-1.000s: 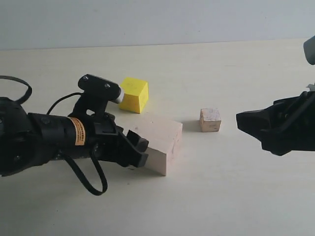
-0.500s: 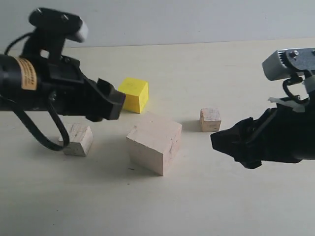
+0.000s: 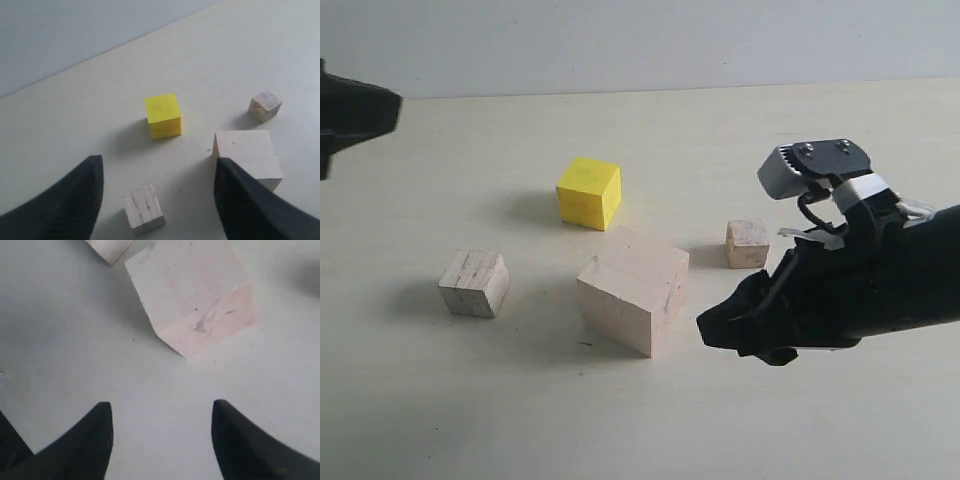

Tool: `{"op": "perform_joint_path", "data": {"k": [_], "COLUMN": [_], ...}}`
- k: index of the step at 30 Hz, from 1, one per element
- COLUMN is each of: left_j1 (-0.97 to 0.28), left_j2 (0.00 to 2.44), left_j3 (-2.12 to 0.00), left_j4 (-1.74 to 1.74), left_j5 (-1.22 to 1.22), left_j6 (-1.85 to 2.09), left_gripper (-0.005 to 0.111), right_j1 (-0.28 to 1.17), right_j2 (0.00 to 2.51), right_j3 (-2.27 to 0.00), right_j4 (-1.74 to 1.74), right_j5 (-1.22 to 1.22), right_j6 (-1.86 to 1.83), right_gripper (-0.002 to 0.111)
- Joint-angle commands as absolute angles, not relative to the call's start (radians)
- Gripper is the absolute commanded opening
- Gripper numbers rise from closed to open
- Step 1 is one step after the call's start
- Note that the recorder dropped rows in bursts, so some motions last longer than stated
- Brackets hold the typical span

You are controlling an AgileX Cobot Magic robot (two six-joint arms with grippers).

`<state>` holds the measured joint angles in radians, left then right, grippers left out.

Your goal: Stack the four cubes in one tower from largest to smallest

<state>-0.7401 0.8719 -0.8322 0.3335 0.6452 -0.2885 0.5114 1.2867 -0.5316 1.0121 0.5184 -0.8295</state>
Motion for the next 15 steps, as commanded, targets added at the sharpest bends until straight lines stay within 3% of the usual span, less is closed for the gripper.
{"op": "perform_joint_path", "data": {"k": [1, 8, 15], "left_j1": [-0.737, -0.737, -0.737], "left_j2": [0.794, 0.751, 0.738], "left_j3": [-0.838, -0.838, -0.838], "left_j4": [0.365, 0.409, 0.411], "left_j5": [0.707, 0.764, 0.778], "left_j6": [-0.294, -0.295, -0.295], "left_gripper": [0.062, 0.062, 0.062], "right_j1": [0.541, 0.678, 0.699], "right_j2": [1.374, 1.523, 1.614], "right_j3": [-0.571, -0.609, -0.657], "right_j4": [1.023, 1.014, 1.015], "right_j5": [0.549, 0.407, 0.306], "right_j6": [-0.847, -0.845, -0.782], "right_gripper": [0.056, 0.056, 0.056]}}
